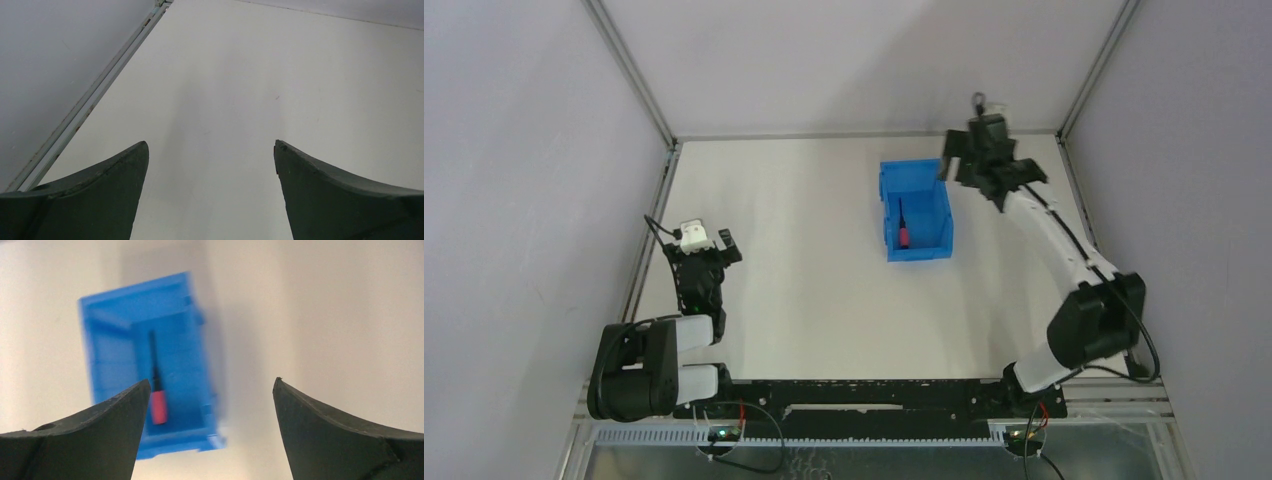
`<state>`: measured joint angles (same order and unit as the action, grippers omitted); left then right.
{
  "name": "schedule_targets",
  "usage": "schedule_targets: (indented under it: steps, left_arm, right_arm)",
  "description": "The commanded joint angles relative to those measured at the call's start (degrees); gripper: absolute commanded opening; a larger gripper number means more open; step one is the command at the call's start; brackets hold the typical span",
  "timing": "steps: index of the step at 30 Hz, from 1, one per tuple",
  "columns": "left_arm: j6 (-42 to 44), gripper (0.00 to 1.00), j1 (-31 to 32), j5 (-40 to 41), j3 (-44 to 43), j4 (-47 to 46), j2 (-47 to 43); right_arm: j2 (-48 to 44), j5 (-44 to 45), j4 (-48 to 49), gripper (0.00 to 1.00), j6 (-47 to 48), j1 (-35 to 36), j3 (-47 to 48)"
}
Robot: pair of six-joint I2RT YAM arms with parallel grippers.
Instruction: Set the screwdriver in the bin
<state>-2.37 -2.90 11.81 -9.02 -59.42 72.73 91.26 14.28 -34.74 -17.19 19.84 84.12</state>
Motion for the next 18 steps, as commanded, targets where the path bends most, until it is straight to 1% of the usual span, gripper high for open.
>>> schedule_targets:
  steps: [1, 4, 7, 10, 14, 18]
  left_arm:
    - [1.1, 1.00, 0.2, 0.2, -1.9, -1.7, -0.5]
    - [1.1, 1.00, 0.1, 0.2, -1.9, -1.7, -0.5]
    - [1.1, 1.00, 0.2, 0.1, -2.0, -1.7, -0.5]
    - [1.1, 1.00, 0.2, 0.2, -1.9, -1.7, -0.5]
    - [1.1, 1.00, 0.2, 0.2, -1.9, -1.7, -0.5]
    - [1.2, 1.00, 0.2, 0.1, -1.9, -1.7, -0.5]
  right_arm:
    - [-6.7, -0.7, 0.8, 1.00, 5.8, -10.1, -4.8]
    - [-9.6, -3.6, 1.0, 1.00, 8.1, -18.3, -7.6]
    - [-11.4, -3.1, 1.4, 1.00, 10.5, -23.0, -9.5]
    - [-12.2, -1.0, 2.0, 1.00, 11.5, -23.9, -10.5]
    - [-12.3, -6.3, 3.6, 1.00, 11.7, -24.2, -10.7]
    - [-13.3, -6.9, 4.7, 1.00, 10.2, -23.9, -11.1]
